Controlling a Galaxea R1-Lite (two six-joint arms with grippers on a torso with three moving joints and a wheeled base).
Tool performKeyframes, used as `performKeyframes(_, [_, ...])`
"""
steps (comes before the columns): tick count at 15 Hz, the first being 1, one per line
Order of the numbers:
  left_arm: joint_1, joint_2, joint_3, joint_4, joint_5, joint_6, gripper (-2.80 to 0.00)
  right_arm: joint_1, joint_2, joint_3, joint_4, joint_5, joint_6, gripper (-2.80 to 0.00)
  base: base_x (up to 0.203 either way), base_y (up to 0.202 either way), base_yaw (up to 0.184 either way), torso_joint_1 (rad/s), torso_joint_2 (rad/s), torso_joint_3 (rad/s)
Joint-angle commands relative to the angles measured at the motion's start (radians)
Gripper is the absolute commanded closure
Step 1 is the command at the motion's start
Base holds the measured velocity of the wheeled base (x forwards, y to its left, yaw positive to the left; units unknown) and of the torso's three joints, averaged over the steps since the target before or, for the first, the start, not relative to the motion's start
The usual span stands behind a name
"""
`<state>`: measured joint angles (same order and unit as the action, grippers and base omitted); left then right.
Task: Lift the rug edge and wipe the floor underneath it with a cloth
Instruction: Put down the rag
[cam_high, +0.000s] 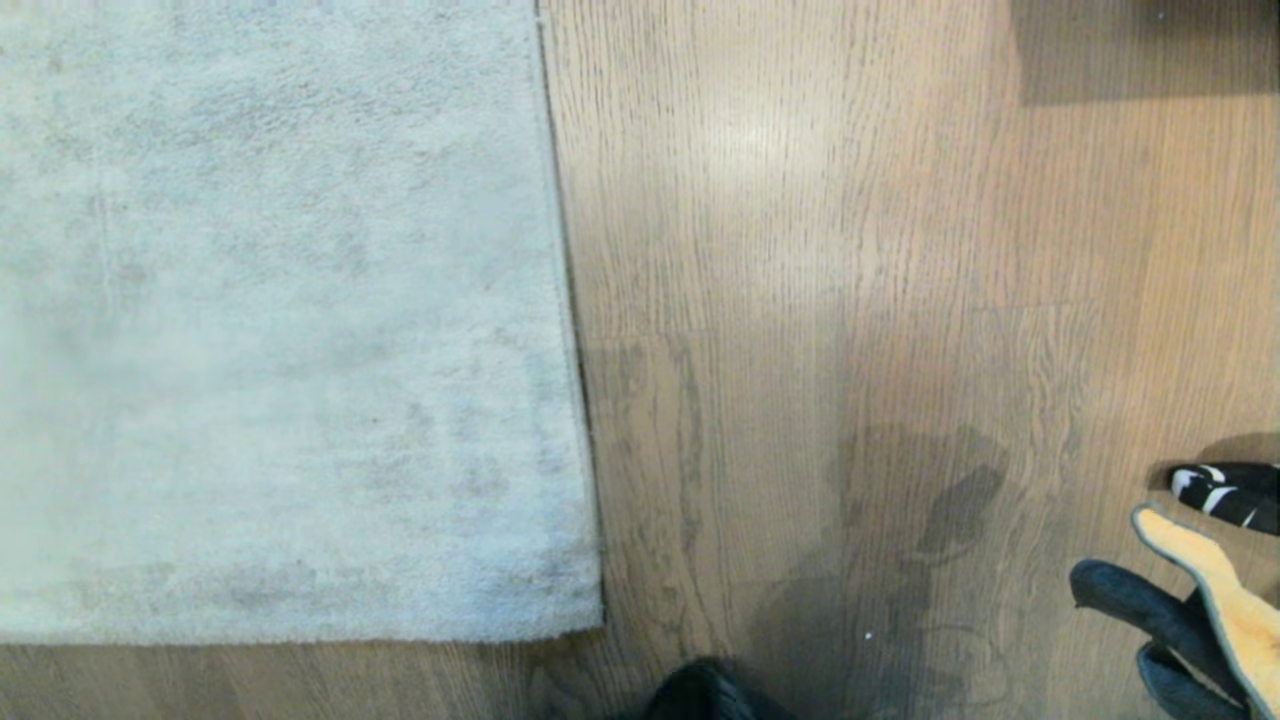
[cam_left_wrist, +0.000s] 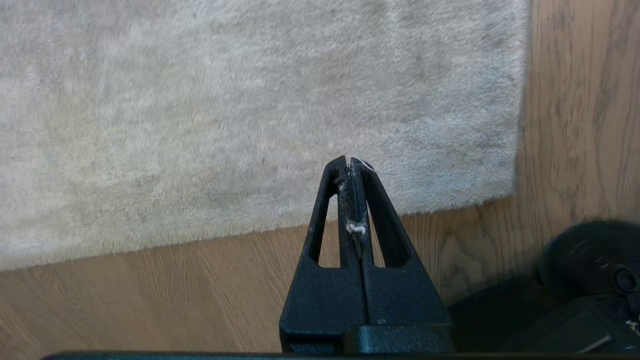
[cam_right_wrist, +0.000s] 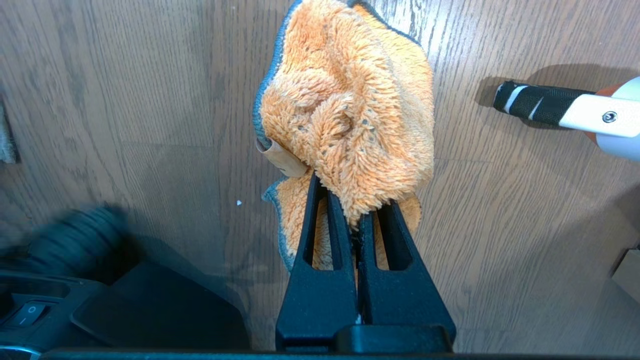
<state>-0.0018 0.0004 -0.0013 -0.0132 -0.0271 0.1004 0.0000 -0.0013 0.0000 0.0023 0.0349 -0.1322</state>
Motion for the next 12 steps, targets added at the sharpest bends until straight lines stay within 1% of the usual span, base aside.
performKeyframes(1, [-0.001,0.0,0.0,-0.001,-0.001,0.001,0.0,0.0,0.001,0.0,0.001,0.0,-0.001,0.0,0.0,0.0,0.0,0.0,0.0,0.0])
performKeyframes(2, [0.0,0.0,0.0,-0.001,-0.001,0.001,0.0,0.0,0.001,0.0,0.001,0.0,-0.001,0.0,0.001,-0.04,0.018,0.002,0.0,0.005])
performKeyframes(4, [0.0,0.0,0.0,-0.001,-0.001,0.001,0.0,0.0,0.001,0.0,0.001,0.0,-0.001,0.0,0.001,-0.141,0.016,0.001,0.0,0.005])
performKeyframes(12, [0.0,0.0,0.0,-0.001,-0.001,-0.001,0.0,0.0,0.001,0.0,0.001,0.0,-0.001,0.0,0.0,-0.195,0.002,0.001,0.0,0.004])
